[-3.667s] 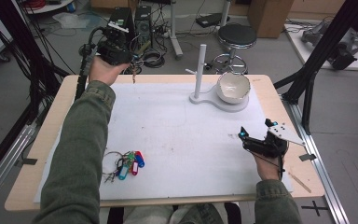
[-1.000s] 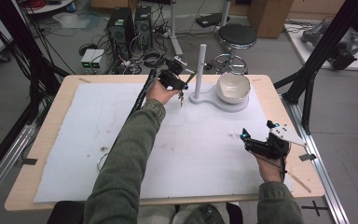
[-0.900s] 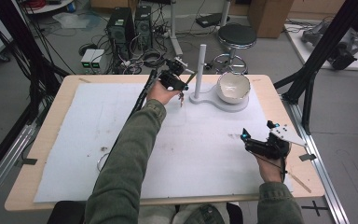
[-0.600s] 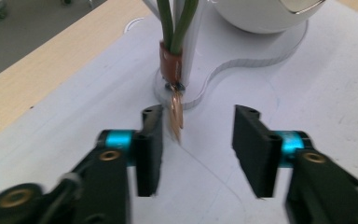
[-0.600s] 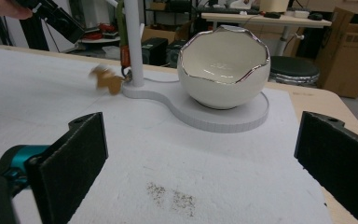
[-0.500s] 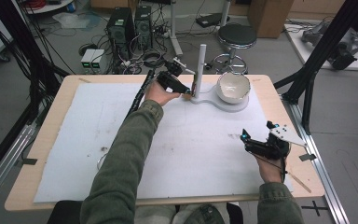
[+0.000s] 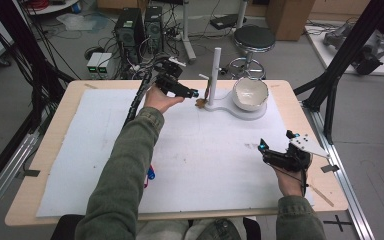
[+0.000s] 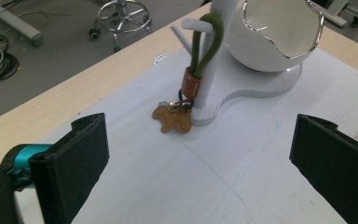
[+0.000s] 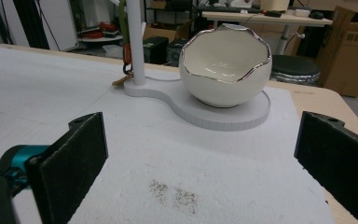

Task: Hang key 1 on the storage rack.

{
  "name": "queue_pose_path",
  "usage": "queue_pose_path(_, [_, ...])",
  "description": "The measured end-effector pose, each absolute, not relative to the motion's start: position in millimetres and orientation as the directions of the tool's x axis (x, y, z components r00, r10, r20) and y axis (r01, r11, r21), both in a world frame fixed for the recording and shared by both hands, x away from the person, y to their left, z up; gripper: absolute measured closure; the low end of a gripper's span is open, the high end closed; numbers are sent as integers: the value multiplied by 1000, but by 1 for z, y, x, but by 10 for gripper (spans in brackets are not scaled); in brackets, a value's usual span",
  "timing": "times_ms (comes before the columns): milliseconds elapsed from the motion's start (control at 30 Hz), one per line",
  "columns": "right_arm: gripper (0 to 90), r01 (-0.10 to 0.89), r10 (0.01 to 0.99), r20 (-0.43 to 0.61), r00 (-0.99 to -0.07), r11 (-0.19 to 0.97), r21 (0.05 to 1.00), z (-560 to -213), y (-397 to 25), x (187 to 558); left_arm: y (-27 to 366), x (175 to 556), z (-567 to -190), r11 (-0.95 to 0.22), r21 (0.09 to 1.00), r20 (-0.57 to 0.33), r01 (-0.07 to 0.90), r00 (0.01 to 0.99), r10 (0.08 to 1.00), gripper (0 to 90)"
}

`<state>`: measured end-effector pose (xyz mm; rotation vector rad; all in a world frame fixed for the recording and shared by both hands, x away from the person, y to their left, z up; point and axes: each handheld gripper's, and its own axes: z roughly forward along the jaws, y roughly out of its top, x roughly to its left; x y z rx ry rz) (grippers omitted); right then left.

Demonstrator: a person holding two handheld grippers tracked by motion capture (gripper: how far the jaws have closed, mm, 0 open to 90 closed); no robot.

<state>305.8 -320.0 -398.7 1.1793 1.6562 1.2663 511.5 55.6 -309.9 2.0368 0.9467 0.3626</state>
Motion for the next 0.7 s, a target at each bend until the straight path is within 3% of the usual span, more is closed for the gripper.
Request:
queue_pose_path(567, [15, 232, 953, -20, -304, 94, 968, -399, -322, 304, 112, 481, -300, -315, 810, -81, 495, 627, 775, 31])
queue_pose_path(700, [14, 234, 953, -17, -302, 92, 968, -399, -322, 304, 121, 476, -300, -297, 818, -89, 493, 618, 781, 67])
